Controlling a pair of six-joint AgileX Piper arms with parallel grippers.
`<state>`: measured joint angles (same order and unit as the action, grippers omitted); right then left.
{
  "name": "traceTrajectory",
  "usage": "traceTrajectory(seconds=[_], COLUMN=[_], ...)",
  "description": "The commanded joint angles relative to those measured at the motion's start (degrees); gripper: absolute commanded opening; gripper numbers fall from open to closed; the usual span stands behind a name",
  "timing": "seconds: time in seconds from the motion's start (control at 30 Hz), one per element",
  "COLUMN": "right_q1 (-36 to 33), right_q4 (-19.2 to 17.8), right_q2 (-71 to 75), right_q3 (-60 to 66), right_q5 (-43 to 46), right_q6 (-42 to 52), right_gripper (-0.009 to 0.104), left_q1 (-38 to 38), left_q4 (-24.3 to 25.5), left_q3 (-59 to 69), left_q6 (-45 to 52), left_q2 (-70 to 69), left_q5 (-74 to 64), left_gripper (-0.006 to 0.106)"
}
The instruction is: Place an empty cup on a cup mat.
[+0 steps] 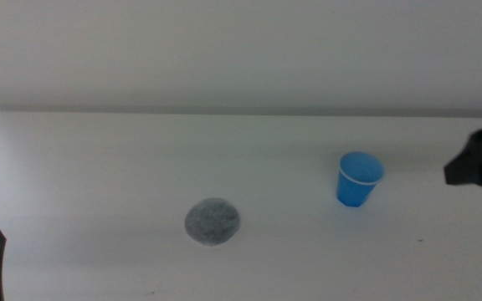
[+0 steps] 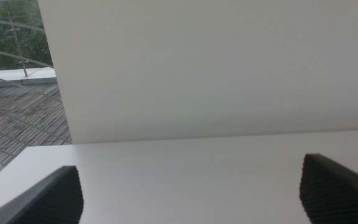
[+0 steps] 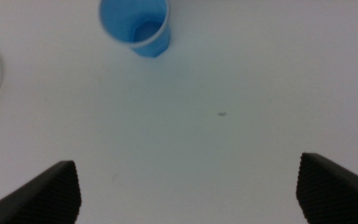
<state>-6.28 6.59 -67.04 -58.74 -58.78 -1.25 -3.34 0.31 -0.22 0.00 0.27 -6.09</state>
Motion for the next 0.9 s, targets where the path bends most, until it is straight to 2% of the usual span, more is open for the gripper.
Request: traceTrajectory(seconds=[0.0,0.13,0.4,0.73,0.87], right_q1=[0.9,1.4,-0.3,-2.5,-2.5], right_q4=[0.5,-0.9,-1.5,-3.4,-3.6], right_q2=[-4.7,-14.7,-31.2,-40.8,-43.2], right_q3=[-2.6,-9.5,-23.2,-24.3,-24.3], right_q5=[1.1,-2.1,-2.5,-0.7,3.4], right_q6=[-1.3,-4.8,-8.0,-9.8,-9.8], right_gripper=[0.093,0.093,0.093,0.093,0.093], left_q1=[0.5,0.5,0.5,0.5,0.5], left_q4=[-0.3,-0.3,-0.3,-0.3,-0.3], left_q3=[2.4,2.4,2.4,2.4,2.4], left_q6=[0.0,0.0,0.0,0.0,0.0], left_q2=[-2.3,-2.3,-2.3,-2.3,-2.3], left_q5=[0.7,0.7,0.7,0.7,0.7], left_gripper=[0.094,0.094,0.094,0.094,0.094])
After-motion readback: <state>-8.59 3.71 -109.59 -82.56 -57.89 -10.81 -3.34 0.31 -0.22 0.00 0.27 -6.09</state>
